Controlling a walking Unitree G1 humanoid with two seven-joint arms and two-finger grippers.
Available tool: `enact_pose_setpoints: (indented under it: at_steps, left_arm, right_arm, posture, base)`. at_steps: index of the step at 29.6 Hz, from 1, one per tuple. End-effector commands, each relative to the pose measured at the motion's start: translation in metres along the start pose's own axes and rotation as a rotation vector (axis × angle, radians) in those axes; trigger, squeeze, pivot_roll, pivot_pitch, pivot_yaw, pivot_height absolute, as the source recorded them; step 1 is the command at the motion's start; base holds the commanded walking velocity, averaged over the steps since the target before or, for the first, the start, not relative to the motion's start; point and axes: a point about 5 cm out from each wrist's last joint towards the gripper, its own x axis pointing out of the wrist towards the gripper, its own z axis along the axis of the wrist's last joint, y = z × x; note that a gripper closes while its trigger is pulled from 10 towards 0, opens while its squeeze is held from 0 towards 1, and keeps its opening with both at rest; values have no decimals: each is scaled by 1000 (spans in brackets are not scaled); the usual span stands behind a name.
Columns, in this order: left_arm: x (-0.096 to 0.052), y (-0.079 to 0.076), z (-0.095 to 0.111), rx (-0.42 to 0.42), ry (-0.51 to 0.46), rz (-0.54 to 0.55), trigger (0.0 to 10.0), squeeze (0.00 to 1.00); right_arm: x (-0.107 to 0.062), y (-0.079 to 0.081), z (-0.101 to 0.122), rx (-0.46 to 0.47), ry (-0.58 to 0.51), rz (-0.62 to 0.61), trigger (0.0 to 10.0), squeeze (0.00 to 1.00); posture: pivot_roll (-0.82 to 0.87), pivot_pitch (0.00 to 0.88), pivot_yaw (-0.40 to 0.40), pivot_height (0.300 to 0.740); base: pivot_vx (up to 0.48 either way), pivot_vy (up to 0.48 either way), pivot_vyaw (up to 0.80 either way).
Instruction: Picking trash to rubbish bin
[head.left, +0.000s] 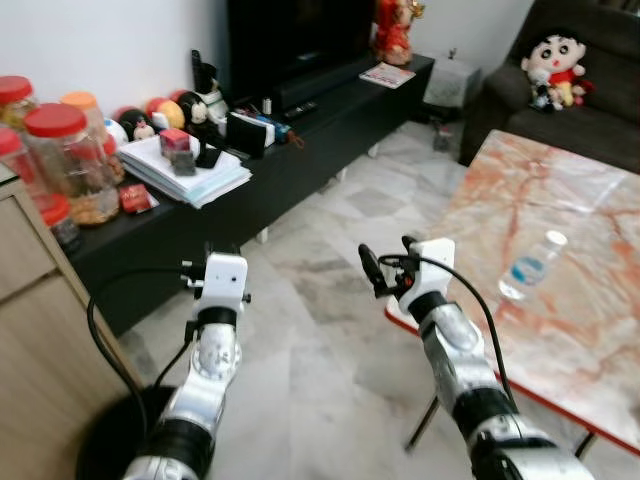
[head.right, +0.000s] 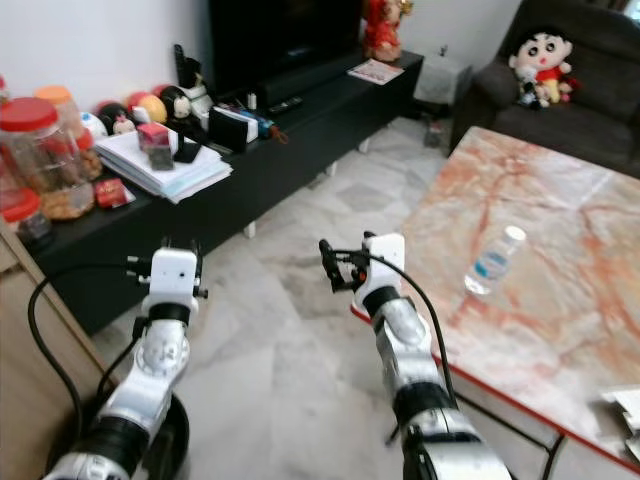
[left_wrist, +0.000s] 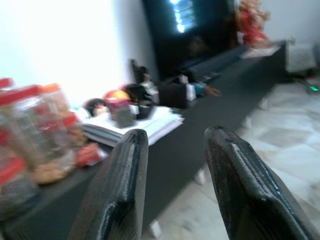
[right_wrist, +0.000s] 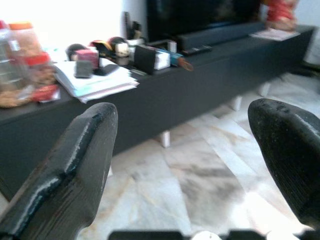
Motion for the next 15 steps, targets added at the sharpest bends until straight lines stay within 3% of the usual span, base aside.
enact_pose_setpoints:
  at_steps: [1, 15]
  left_arm:
    - [0, -8, 5, -23, -16, -13, 10000, 0]
    - [2, -8, 8, -35, -19, -16, 10000, 0]
  right_arm:
    - [-4, -9, -2, -4, 12, -25, 10000, 0]
    - [-4, -9, -1, -7, 12, -20, 10000, 0]
  posture:
    - [11, 44, -88, 740]
    - [9, 45, -94, 740]
  base:
    - [0, 0, -788]
    - [0, 0, -788]
